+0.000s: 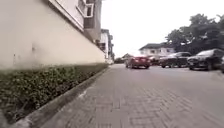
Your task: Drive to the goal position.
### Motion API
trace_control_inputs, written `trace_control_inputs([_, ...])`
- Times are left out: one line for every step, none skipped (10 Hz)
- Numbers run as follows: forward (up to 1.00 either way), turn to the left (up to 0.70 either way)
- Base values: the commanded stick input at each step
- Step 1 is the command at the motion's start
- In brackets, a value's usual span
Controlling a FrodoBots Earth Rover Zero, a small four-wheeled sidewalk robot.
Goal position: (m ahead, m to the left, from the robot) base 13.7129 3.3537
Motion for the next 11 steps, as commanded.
trace_control_inputs([0.7, 0.0])
trace_control_inputs([0.7, 0.0])
trace_control_inputs([0.7, 0.0])
trace_control_inputs([0.7, 0.0])
trace_control_inputs([0.7, 0.0])
trace_control_inputs([0.7, 0.0])
trace_control_inputs([0.7, 0.0])
trace_control_inputs([0.7, 0.0])
trace_control_inputs([0.7, 0.0])
trace_control_inputs([0.7, 0.0])
trace_control_inputs([0.7, 0.0])
